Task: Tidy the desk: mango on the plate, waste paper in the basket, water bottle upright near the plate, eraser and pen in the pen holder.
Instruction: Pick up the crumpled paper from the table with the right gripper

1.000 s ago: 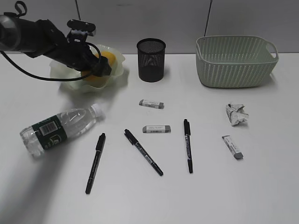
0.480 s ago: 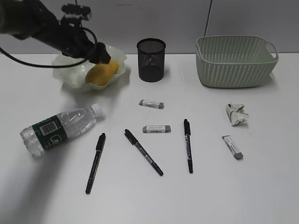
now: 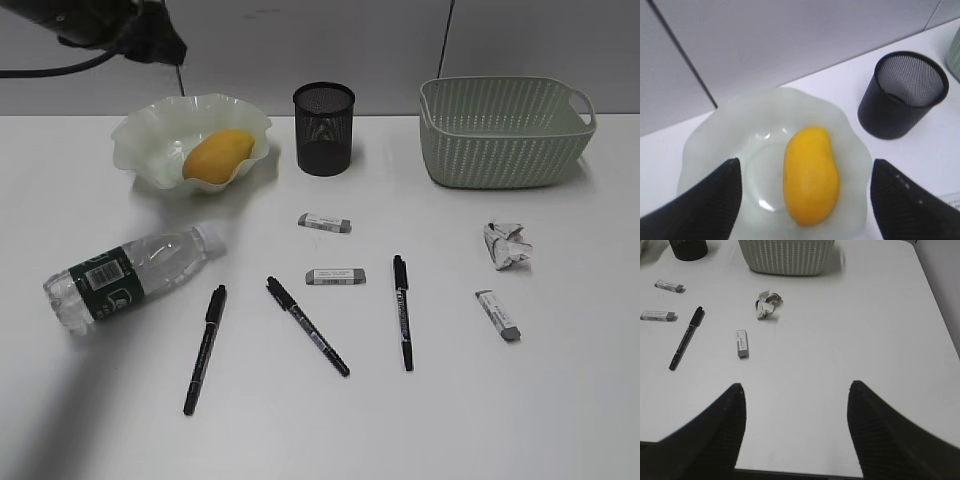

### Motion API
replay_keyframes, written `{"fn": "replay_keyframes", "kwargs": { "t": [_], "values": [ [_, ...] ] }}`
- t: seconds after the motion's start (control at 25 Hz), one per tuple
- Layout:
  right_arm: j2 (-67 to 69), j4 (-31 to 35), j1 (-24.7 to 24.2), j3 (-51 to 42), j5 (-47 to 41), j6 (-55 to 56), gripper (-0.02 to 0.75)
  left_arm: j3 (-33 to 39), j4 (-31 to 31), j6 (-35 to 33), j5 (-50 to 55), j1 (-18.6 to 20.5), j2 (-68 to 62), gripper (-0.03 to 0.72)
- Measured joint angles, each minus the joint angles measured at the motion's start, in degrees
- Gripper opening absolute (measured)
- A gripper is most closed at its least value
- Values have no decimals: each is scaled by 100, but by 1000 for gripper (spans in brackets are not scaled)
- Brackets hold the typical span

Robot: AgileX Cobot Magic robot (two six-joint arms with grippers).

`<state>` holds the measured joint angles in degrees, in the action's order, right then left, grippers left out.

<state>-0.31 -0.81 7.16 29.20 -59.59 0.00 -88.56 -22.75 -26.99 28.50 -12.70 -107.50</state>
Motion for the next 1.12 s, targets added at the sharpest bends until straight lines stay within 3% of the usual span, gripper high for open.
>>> {"fn": "replay_keyframes", "kwargs": {
  "t": [0.24,0.44,0.56,0.8,0.96,1.12],
  "values": [
    [0,0,0,0,0,0,506,2215,787,1134,-284,0,1819,582],
    [0,0,0,0,0,0,506,3894,1072,1932,-159,0,4098,580],
    [0,0,0,0,0,0,506,4650,1723,2652,287,0,5647,576],
    [0,6,0,0,0,0,506,5100,2928,3531,2044,0,8358,564],
    [0,6,0,0,0,0,506,5185,3275,3757,3004,0,9425,560],
    [0,6,0,0,0,0,506,5583,3334,4052,3316,136,10188,561]
  ]
}}
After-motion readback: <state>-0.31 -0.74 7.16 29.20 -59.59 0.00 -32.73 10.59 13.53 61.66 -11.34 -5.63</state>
